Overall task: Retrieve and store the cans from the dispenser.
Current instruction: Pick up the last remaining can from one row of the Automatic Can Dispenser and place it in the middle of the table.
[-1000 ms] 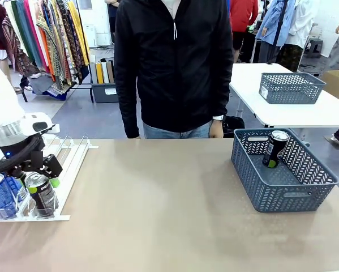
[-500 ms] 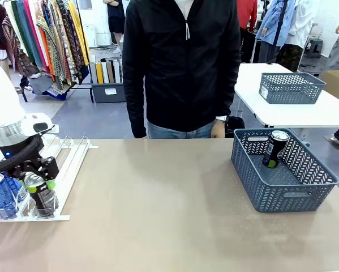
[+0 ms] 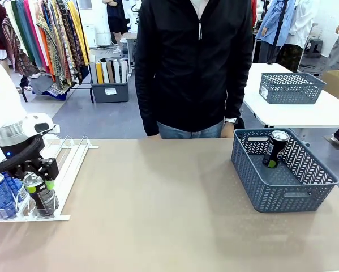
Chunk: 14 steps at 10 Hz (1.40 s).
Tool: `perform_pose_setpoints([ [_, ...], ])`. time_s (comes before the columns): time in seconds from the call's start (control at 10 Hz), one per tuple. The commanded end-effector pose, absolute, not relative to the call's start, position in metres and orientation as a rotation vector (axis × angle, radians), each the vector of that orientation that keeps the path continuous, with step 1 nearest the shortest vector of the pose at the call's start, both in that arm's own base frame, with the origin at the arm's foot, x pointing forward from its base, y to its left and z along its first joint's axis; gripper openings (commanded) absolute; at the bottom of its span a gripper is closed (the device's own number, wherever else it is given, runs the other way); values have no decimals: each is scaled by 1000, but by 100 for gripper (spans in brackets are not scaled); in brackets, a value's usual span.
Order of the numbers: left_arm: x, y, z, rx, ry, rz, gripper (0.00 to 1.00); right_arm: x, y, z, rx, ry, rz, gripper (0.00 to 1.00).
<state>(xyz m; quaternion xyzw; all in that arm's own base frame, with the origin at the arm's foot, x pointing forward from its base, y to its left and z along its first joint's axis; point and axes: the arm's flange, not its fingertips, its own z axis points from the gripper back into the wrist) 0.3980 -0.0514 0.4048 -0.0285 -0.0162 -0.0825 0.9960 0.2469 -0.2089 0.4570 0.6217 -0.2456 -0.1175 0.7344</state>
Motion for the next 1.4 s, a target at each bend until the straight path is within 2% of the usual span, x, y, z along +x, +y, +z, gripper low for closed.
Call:
perform_pose_setpoints([
  [0.0,395,-55,414,-16,-55,-142,0,247,-210,459,1372,-555,-237,100],
  [0.3,366,-57,509,6,-158,-135,0,247,-210,459,1372,-555,-237,100],
  [0.6,338,-49,591,-24,-181,-112,0,247,-210,459,1372,-555,-237,100],
  [0.9,325,-21,612,-98,-227,-61,0,247,-210,459,1372,-555,-237,100],
  [1.0,323,-42,613,-39,-204,-119,0,247,-210,459,1372,-555,-237,100],
  [1.3,323,-42,613,-39,-204,-119,0,247,-210,459,1372,-555,-237,100],
])
